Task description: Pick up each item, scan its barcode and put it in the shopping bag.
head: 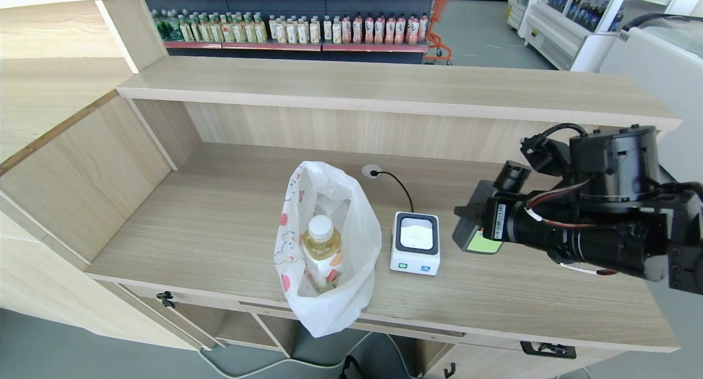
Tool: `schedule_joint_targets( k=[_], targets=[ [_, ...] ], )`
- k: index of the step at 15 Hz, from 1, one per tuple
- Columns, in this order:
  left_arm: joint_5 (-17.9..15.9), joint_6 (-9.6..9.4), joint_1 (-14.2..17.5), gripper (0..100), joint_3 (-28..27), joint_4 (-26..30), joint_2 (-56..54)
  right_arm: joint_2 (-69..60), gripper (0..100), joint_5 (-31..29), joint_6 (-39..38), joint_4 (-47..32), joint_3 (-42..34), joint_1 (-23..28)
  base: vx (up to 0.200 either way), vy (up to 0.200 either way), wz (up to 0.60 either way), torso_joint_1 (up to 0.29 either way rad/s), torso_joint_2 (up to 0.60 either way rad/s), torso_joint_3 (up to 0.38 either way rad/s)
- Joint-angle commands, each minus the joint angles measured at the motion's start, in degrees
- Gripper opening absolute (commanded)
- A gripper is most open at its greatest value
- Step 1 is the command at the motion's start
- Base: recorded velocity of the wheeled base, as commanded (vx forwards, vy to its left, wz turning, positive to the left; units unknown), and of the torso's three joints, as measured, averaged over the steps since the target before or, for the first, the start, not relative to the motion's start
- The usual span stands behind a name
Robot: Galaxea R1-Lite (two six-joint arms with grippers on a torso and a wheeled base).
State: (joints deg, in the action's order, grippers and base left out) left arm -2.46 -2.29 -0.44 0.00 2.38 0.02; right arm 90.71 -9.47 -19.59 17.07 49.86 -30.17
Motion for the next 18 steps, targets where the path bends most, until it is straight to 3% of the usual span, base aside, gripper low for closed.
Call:
schedule_joint_targets(
  k=[1, 7, 18],
  targets=[
    [0.0, 0.18, 0.0, 100, 0.0, 0.0, 0.0, 5.2, 0, -2.0, 0.1, 0.1, 2.9, -0.1, 0.000, 0.000, 0.00, 0.000, 0.00, 0.000],
    [0.0, 0.18, 0.0, 100, 0.0, 0.0, 0.0, 13.1, 0, -9.2, 0.3, -0.5, 8.8, -0.2, 0.000, 0.000, 0.00, 0.000, 0.00, 0.000],
    [0.0, 0.18, 0.0, 100, 0.0, 0.0, 0.0, 20.5, 0, -9.7, 0.2, 0.1, 12.6, -0.9, 0.000, 0.000, 0.00, 0.000, 0.00, 0.000]
  ],
)
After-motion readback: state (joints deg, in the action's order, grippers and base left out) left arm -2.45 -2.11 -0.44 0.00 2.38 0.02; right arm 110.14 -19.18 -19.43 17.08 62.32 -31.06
